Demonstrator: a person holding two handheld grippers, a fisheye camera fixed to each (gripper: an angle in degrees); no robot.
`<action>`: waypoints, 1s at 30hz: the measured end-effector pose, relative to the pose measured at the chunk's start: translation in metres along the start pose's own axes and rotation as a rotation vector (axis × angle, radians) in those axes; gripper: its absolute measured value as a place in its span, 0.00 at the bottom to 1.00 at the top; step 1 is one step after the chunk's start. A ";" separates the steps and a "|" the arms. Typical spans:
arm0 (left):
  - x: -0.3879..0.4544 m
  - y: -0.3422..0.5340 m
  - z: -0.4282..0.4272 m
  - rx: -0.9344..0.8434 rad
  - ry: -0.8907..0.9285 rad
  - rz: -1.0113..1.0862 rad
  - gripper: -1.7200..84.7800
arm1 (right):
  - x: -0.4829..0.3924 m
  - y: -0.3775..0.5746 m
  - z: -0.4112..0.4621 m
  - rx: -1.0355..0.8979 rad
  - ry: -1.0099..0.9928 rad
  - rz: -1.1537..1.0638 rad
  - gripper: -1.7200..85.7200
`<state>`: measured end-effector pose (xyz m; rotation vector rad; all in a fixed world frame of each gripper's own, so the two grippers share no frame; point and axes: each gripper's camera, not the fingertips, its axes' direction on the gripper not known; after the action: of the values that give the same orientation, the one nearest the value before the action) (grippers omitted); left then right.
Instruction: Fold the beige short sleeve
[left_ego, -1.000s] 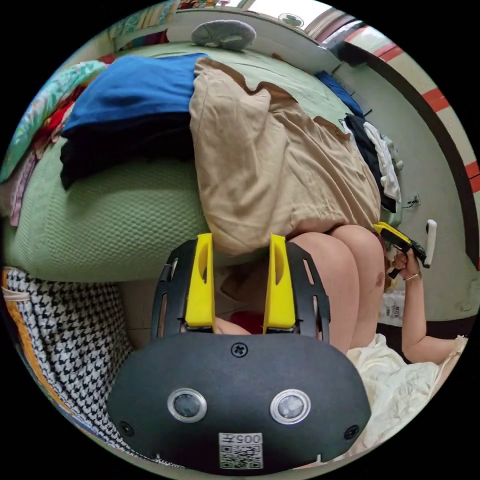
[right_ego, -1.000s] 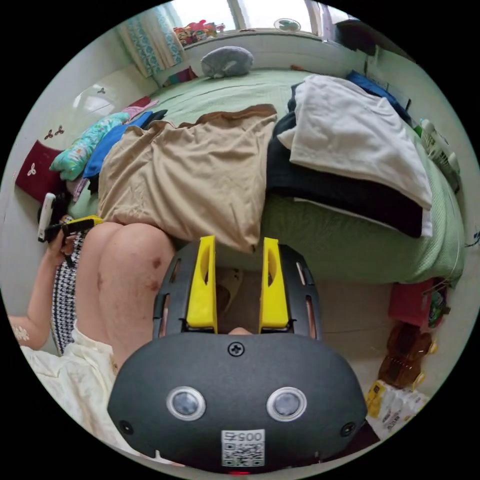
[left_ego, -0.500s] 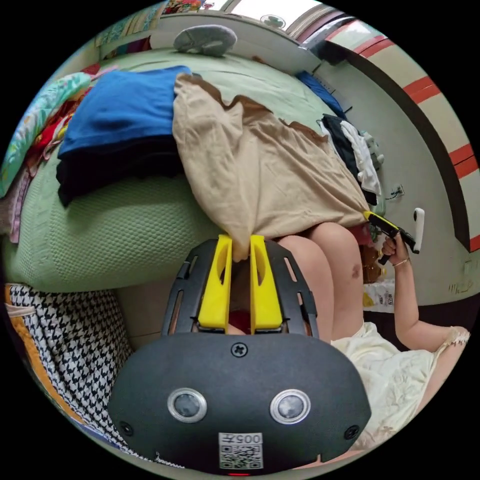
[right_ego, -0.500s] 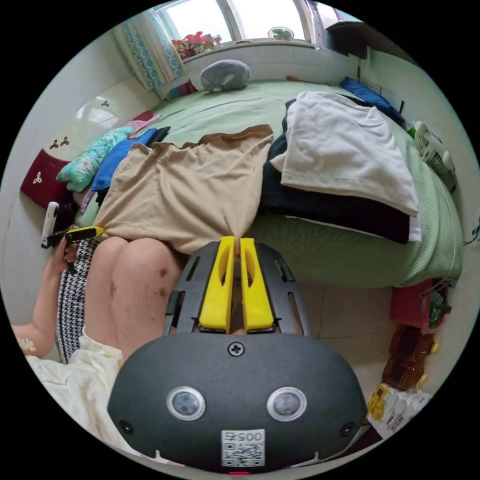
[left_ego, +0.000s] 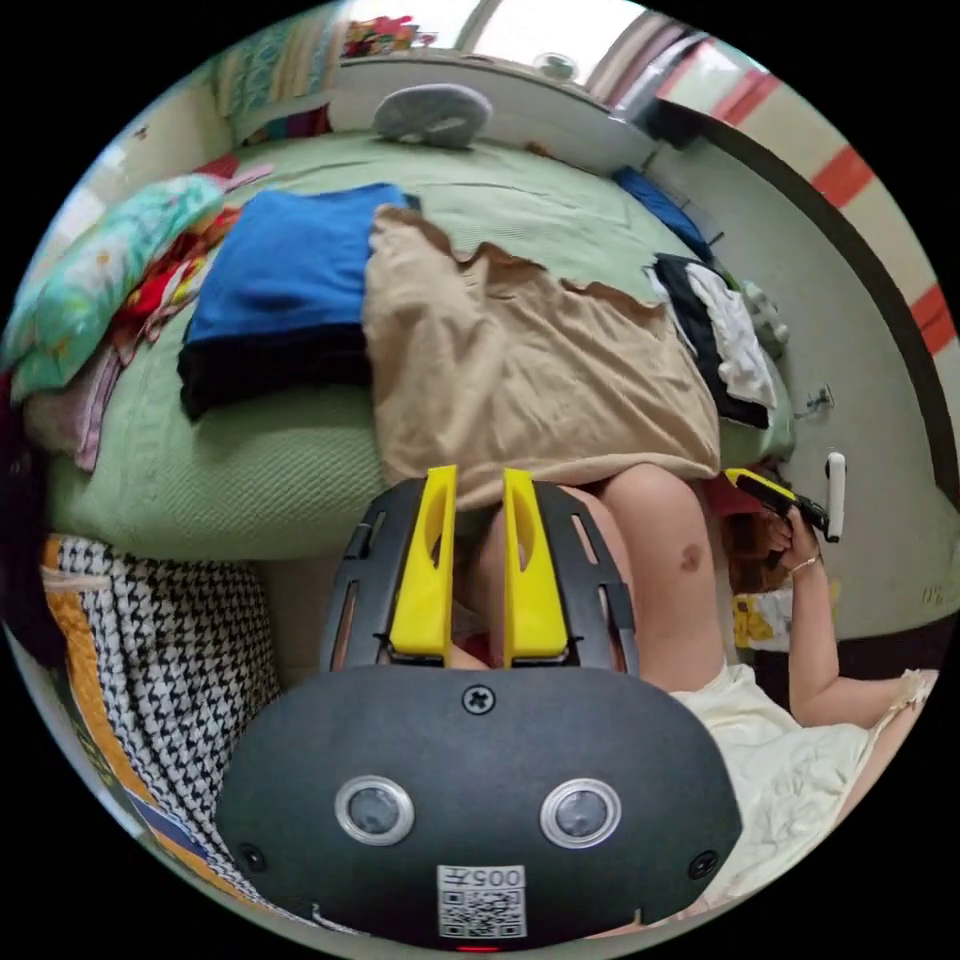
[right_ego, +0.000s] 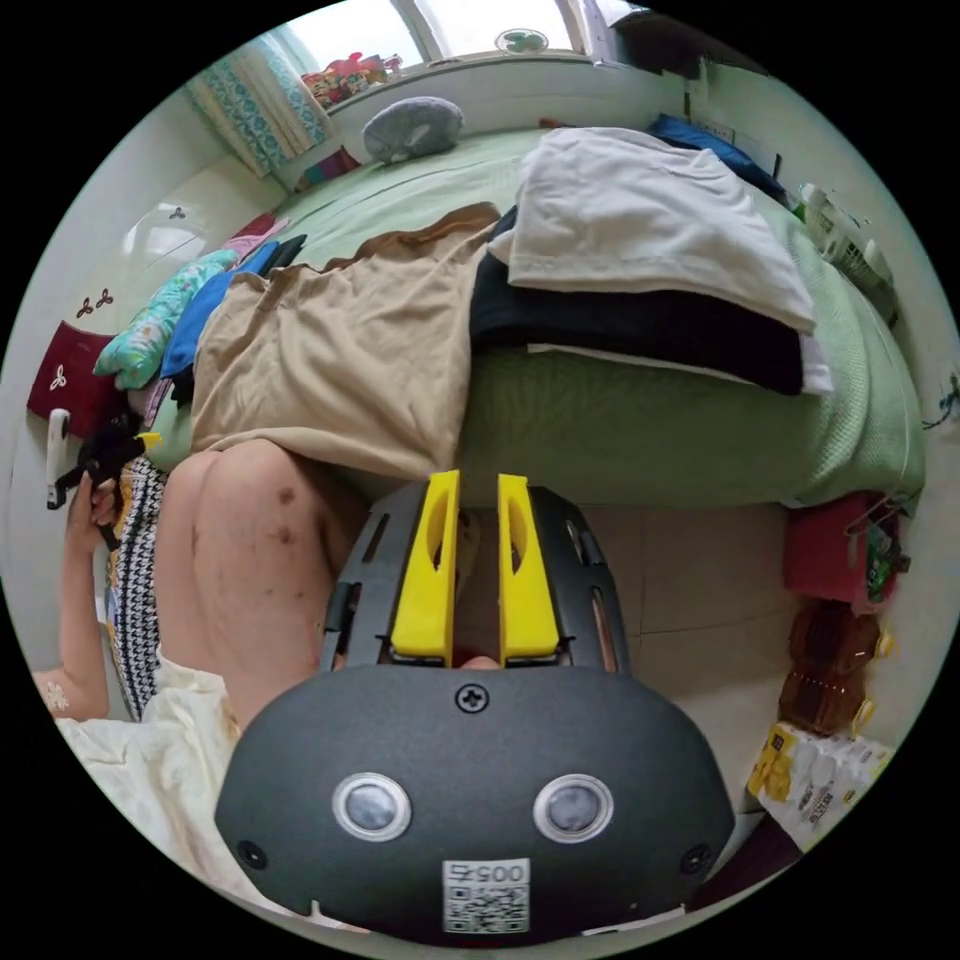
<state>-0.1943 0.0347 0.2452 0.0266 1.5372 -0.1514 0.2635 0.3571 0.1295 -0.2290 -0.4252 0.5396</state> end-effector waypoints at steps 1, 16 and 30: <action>0.016 -0.003 0.003 0.005 0.011 0.035 0.12 | 0.003 0.003 -0.003 0.005 0.009 0.006 0.07; 0.349 -0.040 0.193 -0.166 0.023 0.409 0.17 | 0.088 0.064 -0.051 0.102 -0.042 0.214 0.07; 0.399 -0.049 0.261 -0.199 -0.153 0.361 0.08 | 0.086 0.034 -0.024 0.103 -0.115 0.163 0.07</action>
<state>0.0693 -0.0759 -0.1388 0.1308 1.3648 0.2810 0.3251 0.4299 0.1258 -0.1340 -0.4913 0.7349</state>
